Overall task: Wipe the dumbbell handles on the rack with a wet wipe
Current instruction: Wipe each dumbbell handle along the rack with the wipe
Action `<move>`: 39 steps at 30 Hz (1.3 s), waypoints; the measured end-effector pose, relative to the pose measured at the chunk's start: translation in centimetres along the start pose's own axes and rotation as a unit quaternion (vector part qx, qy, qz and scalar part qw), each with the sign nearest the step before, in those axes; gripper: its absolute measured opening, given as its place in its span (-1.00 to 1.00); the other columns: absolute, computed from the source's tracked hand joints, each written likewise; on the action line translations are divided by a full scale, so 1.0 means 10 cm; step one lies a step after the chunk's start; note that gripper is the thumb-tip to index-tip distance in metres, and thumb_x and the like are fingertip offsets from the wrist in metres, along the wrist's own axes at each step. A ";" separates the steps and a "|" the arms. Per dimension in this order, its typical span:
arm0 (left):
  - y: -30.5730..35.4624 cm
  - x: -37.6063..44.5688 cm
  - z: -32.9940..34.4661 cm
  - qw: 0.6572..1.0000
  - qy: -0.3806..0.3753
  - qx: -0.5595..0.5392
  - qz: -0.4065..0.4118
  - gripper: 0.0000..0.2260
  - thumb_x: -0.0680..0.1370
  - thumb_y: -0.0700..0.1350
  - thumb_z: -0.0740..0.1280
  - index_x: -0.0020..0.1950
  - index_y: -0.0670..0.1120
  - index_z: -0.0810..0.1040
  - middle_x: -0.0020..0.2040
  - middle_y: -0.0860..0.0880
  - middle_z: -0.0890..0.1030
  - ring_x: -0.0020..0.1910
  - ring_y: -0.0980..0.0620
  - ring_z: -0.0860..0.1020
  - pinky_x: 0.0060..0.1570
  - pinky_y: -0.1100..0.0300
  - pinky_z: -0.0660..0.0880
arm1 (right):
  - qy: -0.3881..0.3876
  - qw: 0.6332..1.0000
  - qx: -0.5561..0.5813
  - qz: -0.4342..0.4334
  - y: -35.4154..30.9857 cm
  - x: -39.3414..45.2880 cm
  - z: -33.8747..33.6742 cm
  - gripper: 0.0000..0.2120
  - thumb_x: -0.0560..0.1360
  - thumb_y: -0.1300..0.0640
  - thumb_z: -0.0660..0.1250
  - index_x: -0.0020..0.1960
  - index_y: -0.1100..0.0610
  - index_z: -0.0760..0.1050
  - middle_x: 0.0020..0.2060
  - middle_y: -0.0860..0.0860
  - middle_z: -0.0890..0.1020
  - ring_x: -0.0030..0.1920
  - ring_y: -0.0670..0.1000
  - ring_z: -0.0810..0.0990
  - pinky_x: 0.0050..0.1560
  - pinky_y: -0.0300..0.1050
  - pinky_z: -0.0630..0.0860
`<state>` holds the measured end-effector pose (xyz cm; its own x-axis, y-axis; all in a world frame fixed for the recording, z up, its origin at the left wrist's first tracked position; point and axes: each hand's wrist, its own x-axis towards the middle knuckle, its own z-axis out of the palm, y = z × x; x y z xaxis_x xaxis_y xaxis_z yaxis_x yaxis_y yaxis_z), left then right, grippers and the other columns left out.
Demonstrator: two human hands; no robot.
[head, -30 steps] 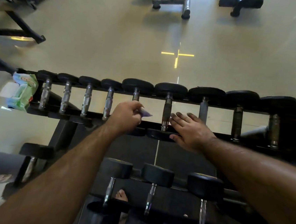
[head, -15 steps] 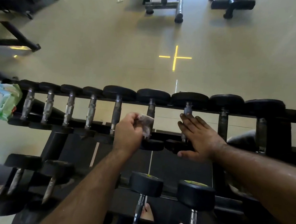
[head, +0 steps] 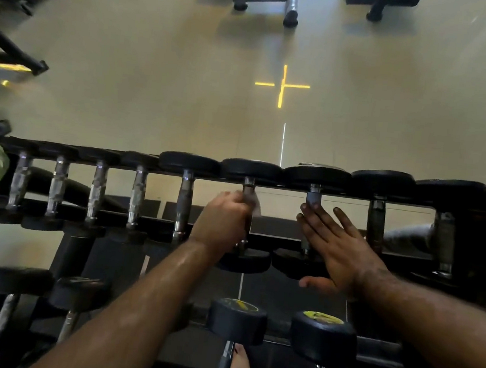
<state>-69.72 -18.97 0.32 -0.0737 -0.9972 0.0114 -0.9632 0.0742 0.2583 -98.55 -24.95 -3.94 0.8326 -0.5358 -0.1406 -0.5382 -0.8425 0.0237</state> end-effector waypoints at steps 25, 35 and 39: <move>-0.30 0.08 -0.36 0.967 -0.222 -0.098 -0.081 -0.87 0.57 -0.13 0.45 -0.03 0.12 0.72 -0.03 0.13 0.68 -0.01 0.13 0.63 0.09 0.07 0.62 | 0.002 0.999 -0.041 0.000 0.00 0.01 0.04 0.16 0.51 -0.66 -0.10 0.71 0.25 0.12 0.73 0.21 0.01 0.72 0.25 0.01 0.64 0.39 0.13; -0.28 -0.04 -0.43 0.953 -0.224 -0.121 -0.162 -0.97 0.60 -0.05 0.48 -0.04 0.05 0.68 -0.13 0.12 0.62 -0.12 0.19 0.59 -0.09 0.25 0.50 | 0.011 0.999 -0.037 -0.001 0.01 0.03 0.05 0.15 0.51 -0.66 -0.10 0.71 0.24 0.13 0.73 0.19 0.02 0.73 0.23 0.00 0.64 0.34 0.05; -0.05 -0.08 -0.30 0.937 -0.314 -0.039 -0.148 -0.84 0.57 -0.21 0.46 0.10 0.00 0.71 -0.06 0.06 0.64 -0.06 0.07 0.61 -0.03 0.16 0.58 | 0.016 0.999 -0.039 0.000 0.00 0.02 0.07 0.14 0.51 -0.66 -0.08 0.71 0.23 0.13 0.73 0.19 0.02 0.73 0.22 -0.01 0.65 0.32 0.01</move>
<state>-68.37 -18.27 3.03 0.0331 -0.7707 -0.6363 -0.9452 -0.2310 0.2306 -98.44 -25.06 -4.62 0.8368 -0.5367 -0.1088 -0.5277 -0.8434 0.1012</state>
